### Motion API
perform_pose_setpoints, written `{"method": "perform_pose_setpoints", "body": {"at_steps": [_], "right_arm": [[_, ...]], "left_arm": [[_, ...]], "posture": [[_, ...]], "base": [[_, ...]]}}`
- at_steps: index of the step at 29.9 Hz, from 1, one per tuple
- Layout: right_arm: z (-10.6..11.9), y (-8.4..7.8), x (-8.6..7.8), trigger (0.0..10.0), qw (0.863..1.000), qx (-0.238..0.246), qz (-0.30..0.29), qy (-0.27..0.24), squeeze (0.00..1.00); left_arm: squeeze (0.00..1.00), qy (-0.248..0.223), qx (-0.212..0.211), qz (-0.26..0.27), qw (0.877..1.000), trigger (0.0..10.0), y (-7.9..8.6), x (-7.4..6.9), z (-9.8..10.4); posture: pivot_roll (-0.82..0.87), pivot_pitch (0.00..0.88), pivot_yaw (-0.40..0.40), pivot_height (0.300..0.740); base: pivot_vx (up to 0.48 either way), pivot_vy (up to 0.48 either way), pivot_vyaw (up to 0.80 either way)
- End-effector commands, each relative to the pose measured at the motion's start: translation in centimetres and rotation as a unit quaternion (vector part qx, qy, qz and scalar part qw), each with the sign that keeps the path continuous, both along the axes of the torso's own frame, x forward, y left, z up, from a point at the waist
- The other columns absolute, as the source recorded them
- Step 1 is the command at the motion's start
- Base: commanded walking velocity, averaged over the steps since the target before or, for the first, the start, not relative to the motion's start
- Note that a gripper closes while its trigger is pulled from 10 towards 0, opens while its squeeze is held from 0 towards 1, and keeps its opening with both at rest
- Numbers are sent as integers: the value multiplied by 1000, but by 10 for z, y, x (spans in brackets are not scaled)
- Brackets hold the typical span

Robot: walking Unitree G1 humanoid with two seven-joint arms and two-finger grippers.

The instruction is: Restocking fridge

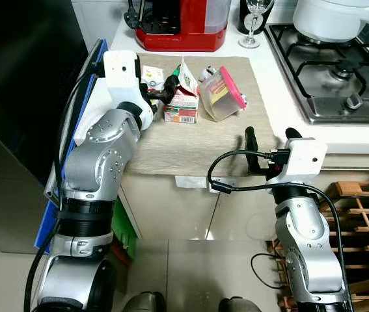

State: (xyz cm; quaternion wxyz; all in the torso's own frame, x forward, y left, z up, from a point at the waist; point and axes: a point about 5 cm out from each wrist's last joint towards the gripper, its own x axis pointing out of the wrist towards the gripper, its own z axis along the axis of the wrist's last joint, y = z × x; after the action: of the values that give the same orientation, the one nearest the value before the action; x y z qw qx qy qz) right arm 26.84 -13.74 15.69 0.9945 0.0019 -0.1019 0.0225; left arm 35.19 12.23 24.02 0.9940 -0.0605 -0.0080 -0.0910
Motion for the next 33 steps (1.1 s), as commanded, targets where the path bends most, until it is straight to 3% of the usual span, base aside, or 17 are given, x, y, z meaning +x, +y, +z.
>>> {"method": "perform_pose_setpoints", "body": {"at_steps": [1, 12, 13, 14, 18, 25, 33], "right_arm": [[6, 4, -1, 10000, 1000, 2, 5, -9, 0], [6, 3, 0, 10000, 1000, 0, 4, -5, 0], [6, 3, 0, 10000, 1000, 0, 5, -5, 0], [6, 3, 1, 10000, 1000, -1, 5, -6, 0], [7, 1, 1, 10000, 1000, -2, 1, -6, 0], [7, 1, 3, 10000, 1000, -7, 4, -6, 0], [10, -3, 11, 10000, 1000, -15, 3, -11, 0]], "left_arm": [[0, 10, 9, 17, 1000, 10000, 3, 2, -2], [0, 20, 33, 42, 998, 10000, 10, 4, -12], [0, 21, 33, 43, 998, 941, 10, 5, -14], [0, 22, 32, 51, 998, 0, 14, 6, -17], [0, 18, 22, 73, 997, 0, 25, 10, -17], [0, 21, 39, 70, 997, 0, 23, 8, -23], [0, 12, 30, 66, 997, 0, 18, 10, -27]], "posture": [[-117, 144, 65, 736], [-117, 137, 61, 736], [-117, 134, 60, 736], [-117, 134, 60, 736], [-121, 130, 59, 736], [-124, 117, 53, 736], [-129, 75, 39, 736]], "base": [[0, 0, 0], [0, 0, 0], [0, 0, 0], [0, 0, 0], [0, 0, 0], [0, 0, 0], [0, 0, 0]]}}
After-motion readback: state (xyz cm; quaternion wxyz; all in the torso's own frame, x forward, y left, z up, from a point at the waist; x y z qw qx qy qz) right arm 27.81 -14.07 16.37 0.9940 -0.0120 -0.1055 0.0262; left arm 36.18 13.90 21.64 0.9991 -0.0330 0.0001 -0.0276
